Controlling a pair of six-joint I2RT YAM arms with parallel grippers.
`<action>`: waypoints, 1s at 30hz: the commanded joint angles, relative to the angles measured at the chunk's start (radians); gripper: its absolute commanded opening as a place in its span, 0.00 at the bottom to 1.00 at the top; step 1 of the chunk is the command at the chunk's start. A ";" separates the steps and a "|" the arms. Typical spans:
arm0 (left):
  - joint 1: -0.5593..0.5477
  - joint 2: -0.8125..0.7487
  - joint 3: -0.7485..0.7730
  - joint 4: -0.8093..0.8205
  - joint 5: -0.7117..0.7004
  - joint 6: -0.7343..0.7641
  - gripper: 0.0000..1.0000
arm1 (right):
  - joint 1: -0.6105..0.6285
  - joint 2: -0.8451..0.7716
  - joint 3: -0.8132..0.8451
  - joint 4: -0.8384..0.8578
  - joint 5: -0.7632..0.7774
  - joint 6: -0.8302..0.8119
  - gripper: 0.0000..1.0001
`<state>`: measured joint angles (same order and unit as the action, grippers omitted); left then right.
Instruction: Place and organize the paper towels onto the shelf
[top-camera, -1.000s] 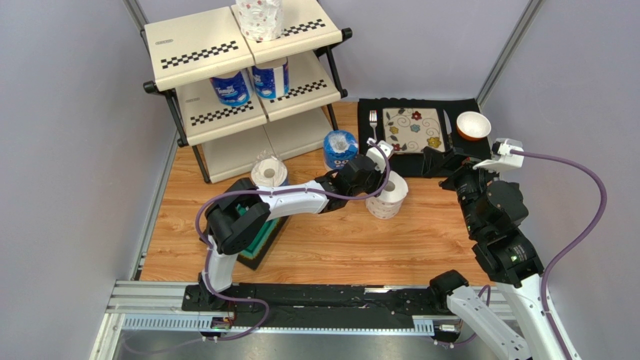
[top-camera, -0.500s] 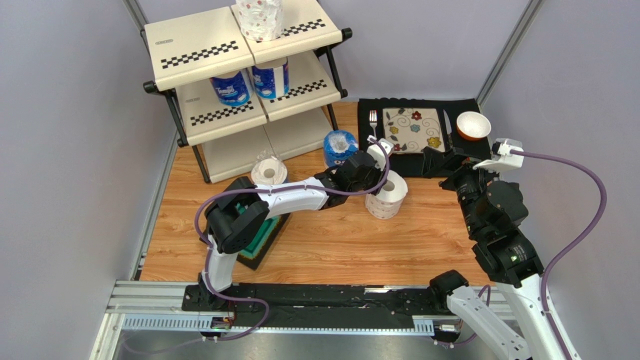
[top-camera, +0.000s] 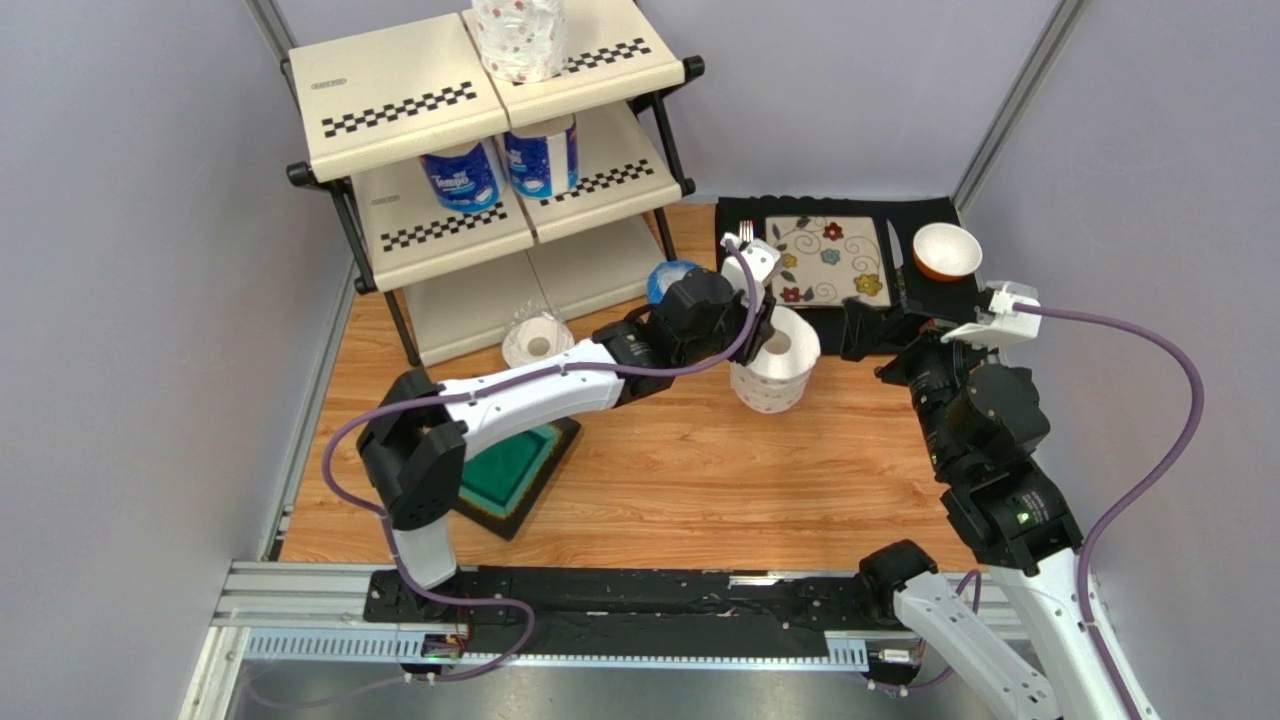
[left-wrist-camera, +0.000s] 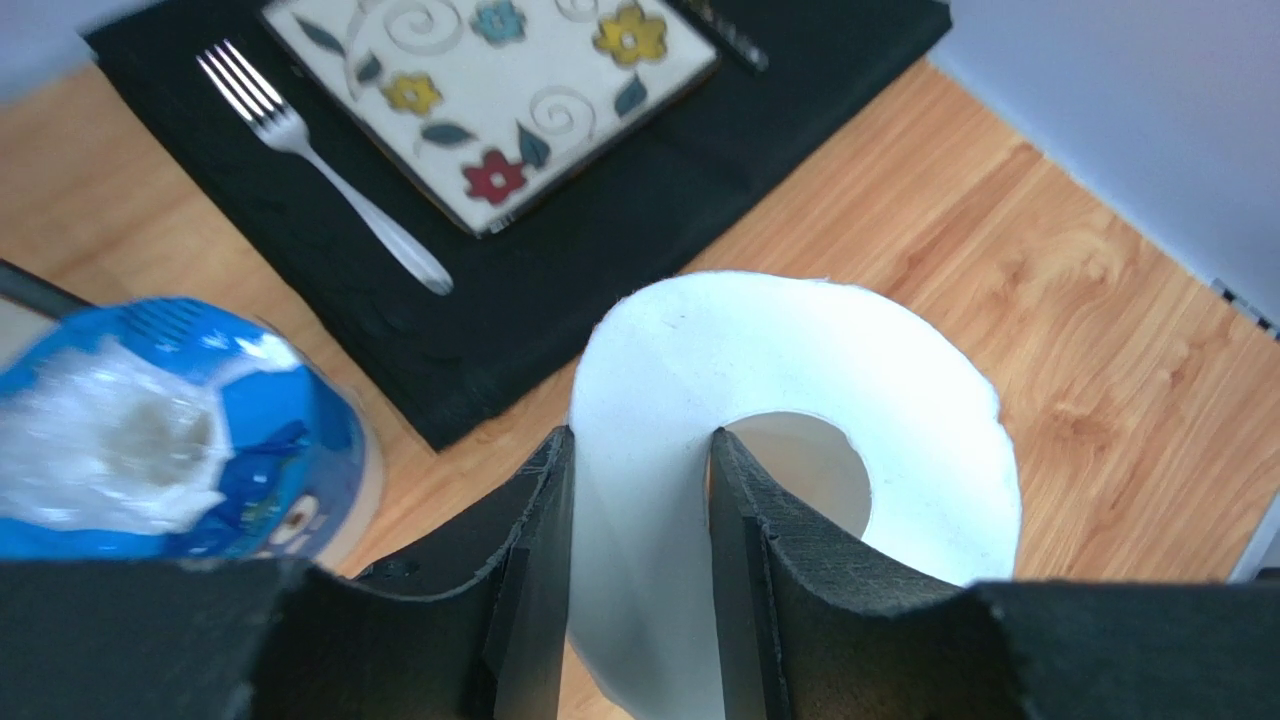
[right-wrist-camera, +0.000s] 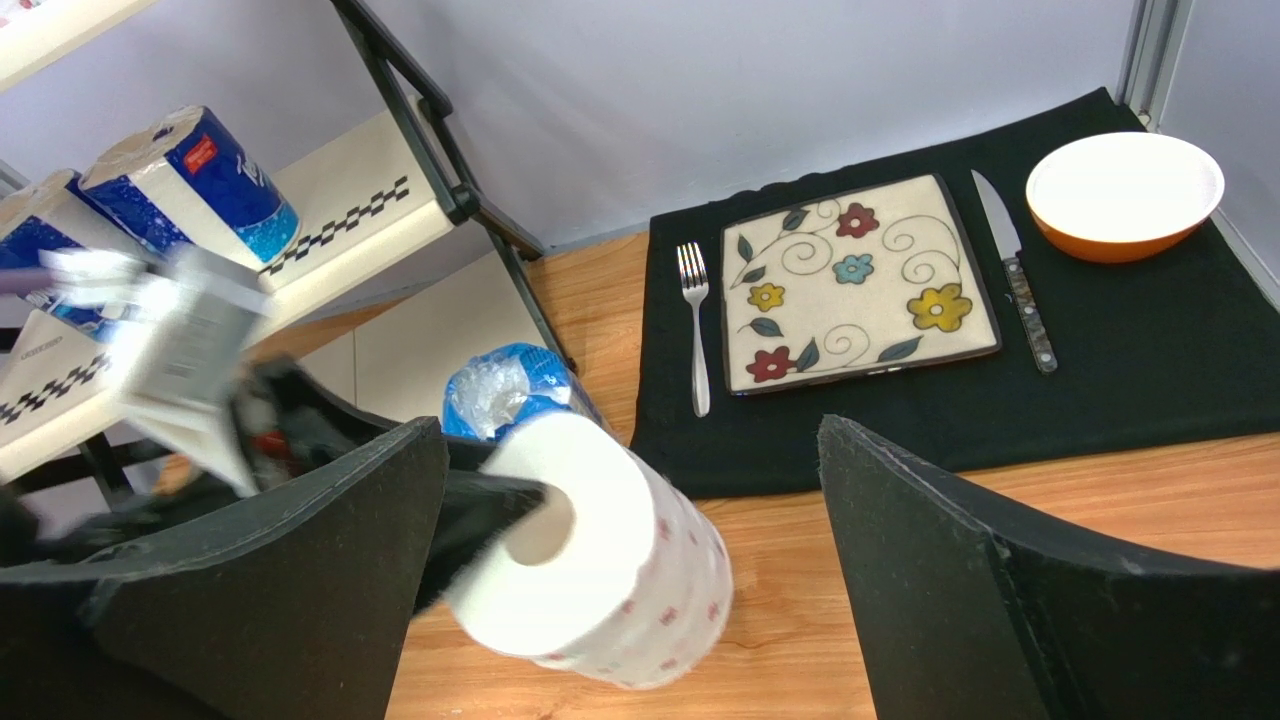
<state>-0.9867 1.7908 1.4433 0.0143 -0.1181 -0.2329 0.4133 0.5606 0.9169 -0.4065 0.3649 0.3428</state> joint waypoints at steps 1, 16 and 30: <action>0.005 -0.180 0.066 0.001 -0.109 0.085 0.22 | -0.001 -0.010 0.004 0.031 -0.001 -0.008 0.98; 0.005 -0.616 0.041 0.078 -0.571 0.484 0.18 | -0.001 0.001 -0.001 0.041 -0.049 0.007 0.98; 0.124 -0.541 0.390 0.173 -0.605 0.850 0.18 | -0.001 0.002 -0.001 0.046 -0.077 0.010 0.98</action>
<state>-0.9375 1.2041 1.6917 0.1928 -0.7551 0.5468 0.4133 0.5621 0.9134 -0.3996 0.3027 0.3508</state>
